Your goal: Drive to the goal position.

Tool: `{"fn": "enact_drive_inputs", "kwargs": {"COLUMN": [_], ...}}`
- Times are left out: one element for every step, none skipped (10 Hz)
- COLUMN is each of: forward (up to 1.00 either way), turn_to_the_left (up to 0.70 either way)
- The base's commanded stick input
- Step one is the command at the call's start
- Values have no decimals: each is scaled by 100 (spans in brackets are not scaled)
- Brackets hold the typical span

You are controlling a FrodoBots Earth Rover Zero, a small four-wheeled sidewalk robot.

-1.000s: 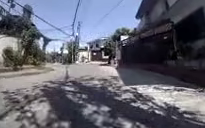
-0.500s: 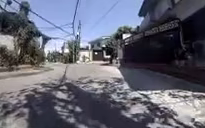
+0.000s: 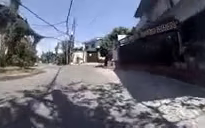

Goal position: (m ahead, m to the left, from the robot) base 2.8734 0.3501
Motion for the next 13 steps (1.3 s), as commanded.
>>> {"fn": "enact_drive_inputs", "kwargs": {"forward": [100, 100, 100, 100, 100, 100, 100, 100, 100, 100, 100, 100, 100], "turn_to_the_left": [-40, -22, 0, 0, 0, 0, 0, 0, 0, 0, 0, 0, 0]}}
